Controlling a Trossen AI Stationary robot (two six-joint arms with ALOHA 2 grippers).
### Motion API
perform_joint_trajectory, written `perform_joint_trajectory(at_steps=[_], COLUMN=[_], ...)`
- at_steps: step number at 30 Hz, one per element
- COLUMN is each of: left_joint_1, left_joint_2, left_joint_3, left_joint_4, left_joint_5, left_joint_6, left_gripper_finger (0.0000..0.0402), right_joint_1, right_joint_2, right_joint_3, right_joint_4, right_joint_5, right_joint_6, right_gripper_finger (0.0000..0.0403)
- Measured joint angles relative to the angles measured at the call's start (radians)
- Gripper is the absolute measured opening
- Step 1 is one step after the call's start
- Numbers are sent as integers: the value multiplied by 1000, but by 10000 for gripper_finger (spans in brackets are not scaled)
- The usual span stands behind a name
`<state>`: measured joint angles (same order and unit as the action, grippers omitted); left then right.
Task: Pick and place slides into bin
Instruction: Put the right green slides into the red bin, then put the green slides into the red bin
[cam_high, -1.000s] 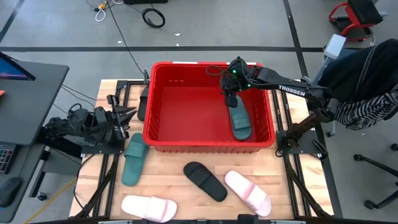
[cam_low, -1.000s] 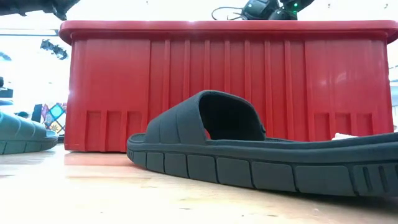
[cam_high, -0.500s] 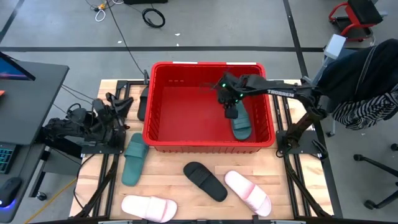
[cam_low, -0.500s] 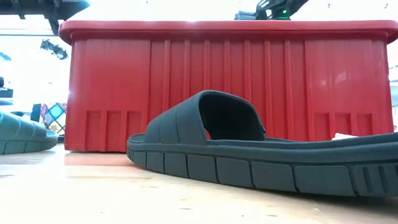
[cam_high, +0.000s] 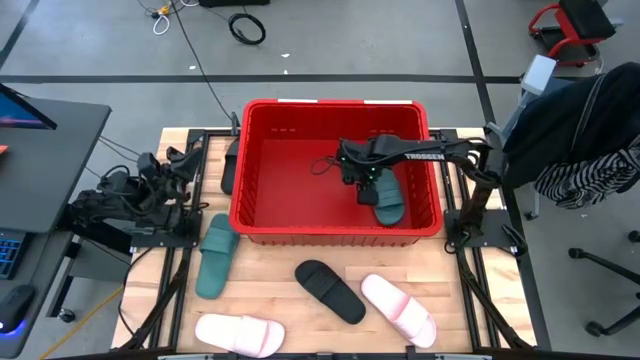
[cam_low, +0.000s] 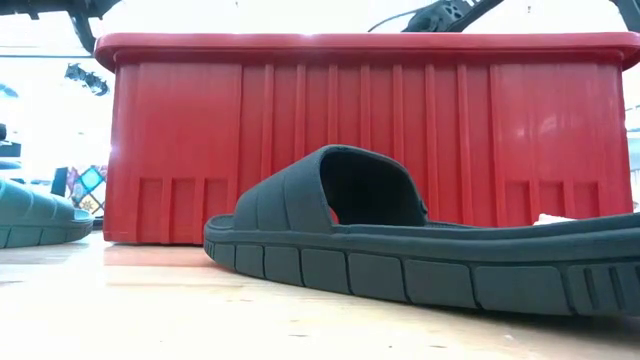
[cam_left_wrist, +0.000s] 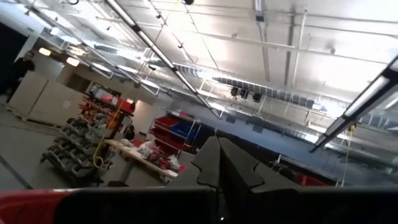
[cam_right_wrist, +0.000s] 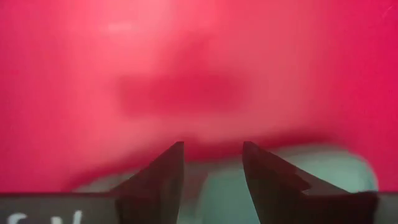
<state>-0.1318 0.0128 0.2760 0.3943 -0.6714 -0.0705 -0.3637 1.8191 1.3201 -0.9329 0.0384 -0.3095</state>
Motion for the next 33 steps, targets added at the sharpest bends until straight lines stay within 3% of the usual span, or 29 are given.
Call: perform_joint_trajectory(at_steps=[5, 10, 18, 22, 29, 33], left_joint_1=[0, 0, 0, 0, -5, -37], left_joint_2=[23, 164, 449, 596, 786, 842], left_joint_3=[58, 216, 554, 714, 873, 862], left_joint_4=[-107, -444, -1082, -1341, -1737, -1796], left_joint_5=[-39, -58, -10, 169, 681, 739], left_joint_6=[39, -41, -352, -479, -746, -794], left_gripper_finger=[34, 76, 116, 124, 120, 118], right_joint_1=[0, 0, -2, -2, -11, -22], right_joint_2=[4, -1, -35, -96, -263, -352], right_joint_3=[0, 0, 5, 42, 54, 54], right_joint_4=[-106, -182, -218, -209, -120, -106], right_joint_5=[0, 1, 77, 92, 95, 155], right_joint_6=[-1, 1, -6, 18, 113, 184], right_gripper_finger=[168, 168, 168, 168, 168, 169])
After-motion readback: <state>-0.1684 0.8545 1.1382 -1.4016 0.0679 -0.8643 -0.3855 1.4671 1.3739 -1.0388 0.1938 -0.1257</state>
